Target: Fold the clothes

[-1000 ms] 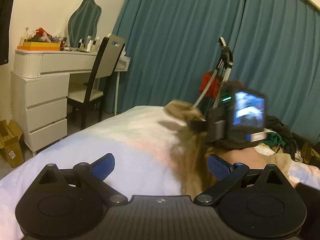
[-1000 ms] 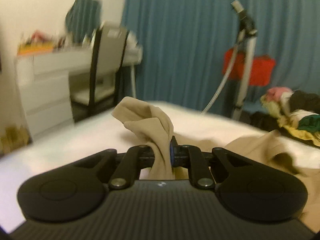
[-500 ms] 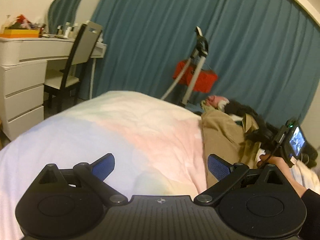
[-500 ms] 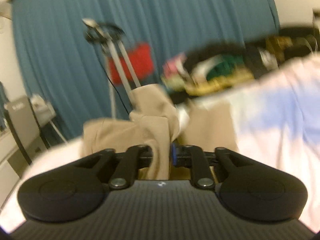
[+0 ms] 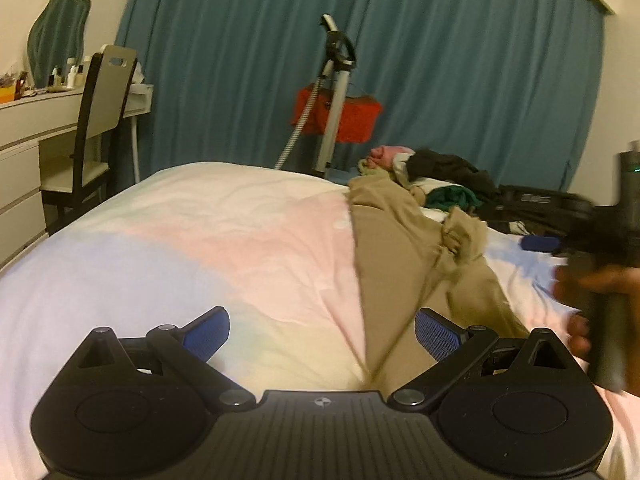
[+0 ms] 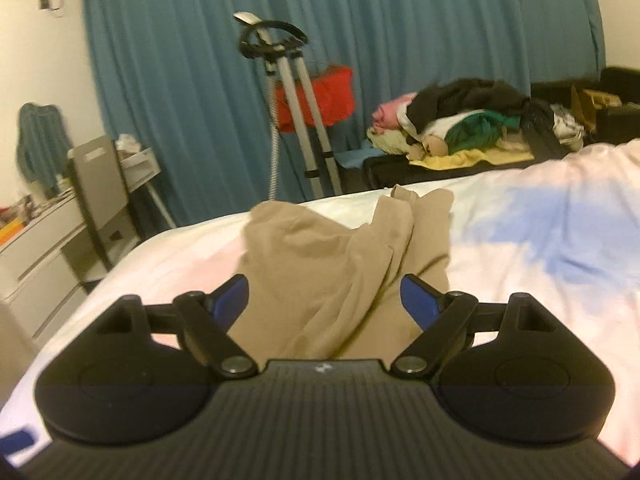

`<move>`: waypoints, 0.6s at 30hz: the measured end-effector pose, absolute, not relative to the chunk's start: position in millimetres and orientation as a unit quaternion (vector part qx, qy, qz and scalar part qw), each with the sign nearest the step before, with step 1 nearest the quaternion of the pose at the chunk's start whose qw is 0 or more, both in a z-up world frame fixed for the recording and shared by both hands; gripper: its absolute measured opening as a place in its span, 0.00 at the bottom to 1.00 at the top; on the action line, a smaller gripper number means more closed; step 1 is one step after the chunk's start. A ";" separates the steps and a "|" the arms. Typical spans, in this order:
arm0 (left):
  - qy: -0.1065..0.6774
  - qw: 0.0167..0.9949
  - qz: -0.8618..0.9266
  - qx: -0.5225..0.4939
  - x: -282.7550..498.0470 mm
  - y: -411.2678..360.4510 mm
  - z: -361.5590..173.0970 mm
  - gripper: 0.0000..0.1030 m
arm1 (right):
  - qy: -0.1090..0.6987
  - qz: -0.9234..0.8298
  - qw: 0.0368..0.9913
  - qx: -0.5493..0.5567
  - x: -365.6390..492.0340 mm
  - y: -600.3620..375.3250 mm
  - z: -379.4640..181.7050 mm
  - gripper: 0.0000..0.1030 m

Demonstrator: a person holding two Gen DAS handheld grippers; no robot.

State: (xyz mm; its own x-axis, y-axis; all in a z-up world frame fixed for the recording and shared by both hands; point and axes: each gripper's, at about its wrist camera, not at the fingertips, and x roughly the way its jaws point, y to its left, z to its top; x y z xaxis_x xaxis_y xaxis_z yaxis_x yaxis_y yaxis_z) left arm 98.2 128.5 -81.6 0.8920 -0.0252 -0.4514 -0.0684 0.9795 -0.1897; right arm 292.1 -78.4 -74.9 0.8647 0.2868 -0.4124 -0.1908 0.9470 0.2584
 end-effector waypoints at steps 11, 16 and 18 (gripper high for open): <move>0.274 0.956 -0.012 -0.099 44.0 117.3 -56.1 0.98 | 0.218 0.160 0.949 0.164 116.3 -120.4 -45.9 0.82; 0.354 0.920 0.008 -0.166 36.1 139.7 -71.7 0.97 | 0.250 0.132 0.940 0.191 87.4 -140.9 -53.6 0.82; 0.381 0.903 0.025 -0.195 35.6 150.9 -80.7 0.96 | 0.253 0.127 0.936 0.209 79.7 -153.2 -57.1 0.82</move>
State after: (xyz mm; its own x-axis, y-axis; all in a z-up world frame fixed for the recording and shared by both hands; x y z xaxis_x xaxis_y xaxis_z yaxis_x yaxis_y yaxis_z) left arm 35.6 150.9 -80.7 0.7082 -0.1035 -0.6984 -0.1936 0.9228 -0.3331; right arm 79.7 -153.2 -57.1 0.8397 0.3430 -0.4210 -0.1311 0.8804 0.4558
